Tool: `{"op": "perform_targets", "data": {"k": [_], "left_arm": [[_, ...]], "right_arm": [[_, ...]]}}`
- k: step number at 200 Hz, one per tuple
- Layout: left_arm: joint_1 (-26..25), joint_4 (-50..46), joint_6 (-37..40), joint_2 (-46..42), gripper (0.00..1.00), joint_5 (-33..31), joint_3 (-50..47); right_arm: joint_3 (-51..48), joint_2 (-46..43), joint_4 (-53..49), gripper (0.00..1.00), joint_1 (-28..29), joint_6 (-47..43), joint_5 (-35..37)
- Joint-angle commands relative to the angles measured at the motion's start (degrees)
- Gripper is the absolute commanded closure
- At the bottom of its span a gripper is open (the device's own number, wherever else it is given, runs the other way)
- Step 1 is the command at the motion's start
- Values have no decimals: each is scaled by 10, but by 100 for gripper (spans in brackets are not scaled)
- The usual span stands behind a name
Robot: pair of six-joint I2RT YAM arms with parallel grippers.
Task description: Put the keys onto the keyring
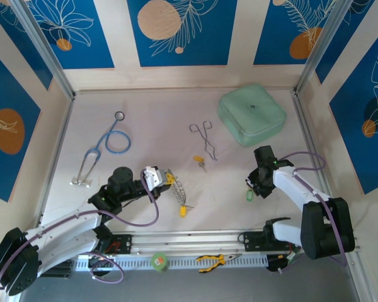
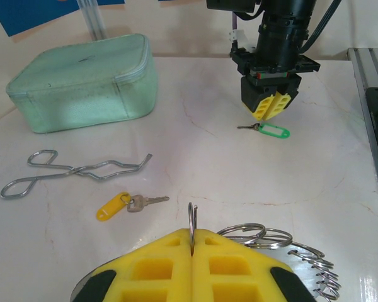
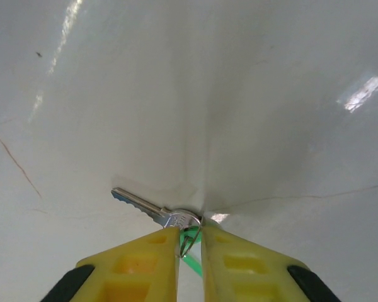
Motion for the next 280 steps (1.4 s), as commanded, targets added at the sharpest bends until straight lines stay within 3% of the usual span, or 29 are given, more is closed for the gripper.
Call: {"op": "perform_targets", "data": {"k": [1, 52, 94, 113, 139, 166, 212, 280], "left_arm": [[-5, 10, 7, -6, 100, 17, 20], [-5, 9, 8, -6, 100, 17, 20], [-5, 9, 10, -7, 100, 18, 21], [-5, 5, 10, -8, 100, 19, 21], [-5, 3, 10, -11, 100, 18, 21], [-5, 8, 10, -10, 100, 16, 21], [-5, 39, -6, -2, 100, 11, 16], [-4, 61, -55, -12, 100, 13, 8]], "right_arm": [[-1, 3, -3, 88, -3, 3, -9], [-2, 8, -5, 82, -4, 2, -5], [-2, 8, -2, 90, -6, 0, -5], [-5, 3, 1, 100, -12, -4, -11], [-8, -18, 7, 100, -21, -26, -21], [-5, -88, 56, 100, -13, -116, -74], [-3, -223, 175, 100, 95, -294, -158], [67, -204, 211, 100, 228, -457, -331]]}}
